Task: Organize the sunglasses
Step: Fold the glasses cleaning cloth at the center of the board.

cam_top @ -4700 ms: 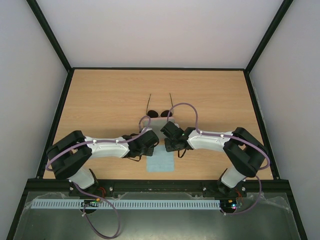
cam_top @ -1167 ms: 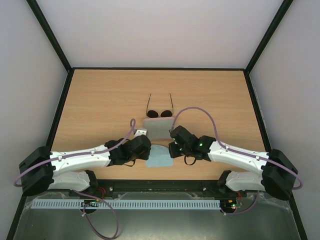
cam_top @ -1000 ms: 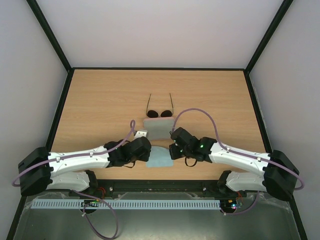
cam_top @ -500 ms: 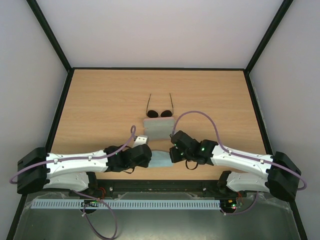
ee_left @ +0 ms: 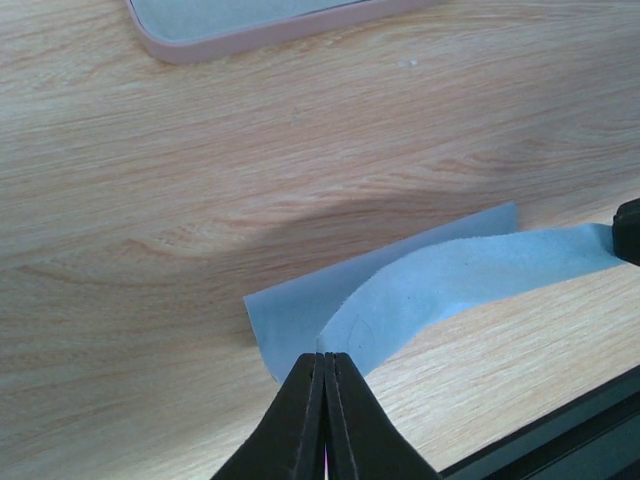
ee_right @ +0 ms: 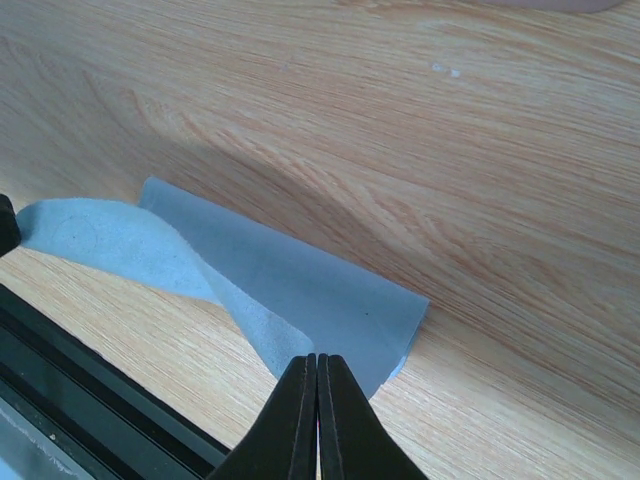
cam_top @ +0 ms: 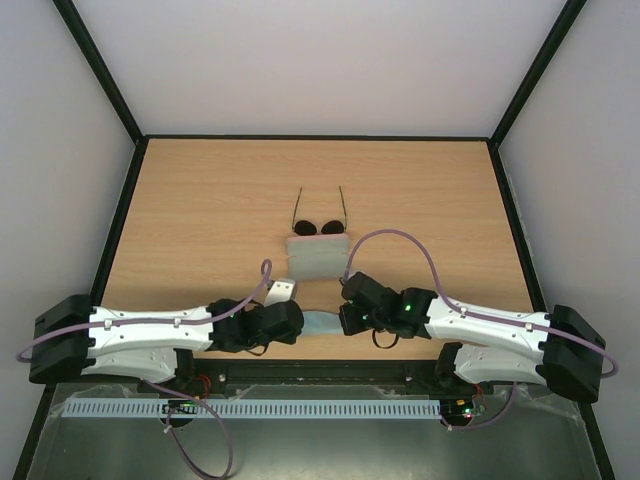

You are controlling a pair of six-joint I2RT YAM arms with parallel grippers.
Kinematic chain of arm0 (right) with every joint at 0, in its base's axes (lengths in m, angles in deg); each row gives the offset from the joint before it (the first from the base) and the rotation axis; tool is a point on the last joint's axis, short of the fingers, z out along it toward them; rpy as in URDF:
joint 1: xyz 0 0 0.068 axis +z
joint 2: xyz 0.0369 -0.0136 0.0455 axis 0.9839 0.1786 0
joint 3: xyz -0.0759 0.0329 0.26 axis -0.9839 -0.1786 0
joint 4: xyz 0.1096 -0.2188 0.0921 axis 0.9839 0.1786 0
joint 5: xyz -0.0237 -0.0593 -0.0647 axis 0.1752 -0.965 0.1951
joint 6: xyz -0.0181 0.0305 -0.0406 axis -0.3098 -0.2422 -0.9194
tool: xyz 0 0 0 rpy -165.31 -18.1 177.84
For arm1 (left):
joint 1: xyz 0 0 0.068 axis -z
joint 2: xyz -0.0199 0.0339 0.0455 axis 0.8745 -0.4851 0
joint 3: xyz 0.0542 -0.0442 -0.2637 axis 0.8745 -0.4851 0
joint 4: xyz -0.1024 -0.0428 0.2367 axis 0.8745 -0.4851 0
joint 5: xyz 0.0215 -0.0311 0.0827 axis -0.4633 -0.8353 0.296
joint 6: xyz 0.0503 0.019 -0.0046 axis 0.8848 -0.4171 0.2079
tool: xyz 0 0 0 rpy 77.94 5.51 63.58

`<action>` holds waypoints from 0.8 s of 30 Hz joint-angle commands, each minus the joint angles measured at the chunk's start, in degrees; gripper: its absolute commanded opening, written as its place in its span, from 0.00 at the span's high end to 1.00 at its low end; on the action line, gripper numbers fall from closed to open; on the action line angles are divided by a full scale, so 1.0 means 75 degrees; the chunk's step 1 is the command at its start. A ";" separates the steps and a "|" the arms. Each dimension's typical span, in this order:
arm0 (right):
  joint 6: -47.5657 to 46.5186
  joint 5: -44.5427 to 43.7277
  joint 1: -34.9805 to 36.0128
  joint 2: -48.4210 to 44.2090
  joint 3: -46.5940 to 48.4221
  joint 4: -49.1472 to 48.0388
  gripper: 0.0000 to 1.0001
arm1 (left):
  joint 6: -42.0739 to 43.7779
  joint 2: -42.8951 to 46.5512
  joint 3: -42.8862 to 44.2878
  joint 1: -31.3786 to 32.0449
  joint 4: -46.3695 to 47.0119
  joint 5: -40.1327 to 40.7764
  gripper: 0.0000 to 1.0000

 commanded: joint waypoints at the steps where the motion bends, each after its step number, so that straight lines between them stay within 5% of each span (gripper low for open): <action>1: 0.0195 -0.0189 0.0133 -0.0094 -0.0111 0.0282 0.99 | -0.0335 0.0042 -0.0169 0.0271 -0.0139 0.0211 0.98; 24: 0.0149 -0.0315 0.0147 0.0045 -0.0203 0.0178 0.99 | -0.0622 -0.0319 -0.0404 0.0473 0.0115 0.0332 0.98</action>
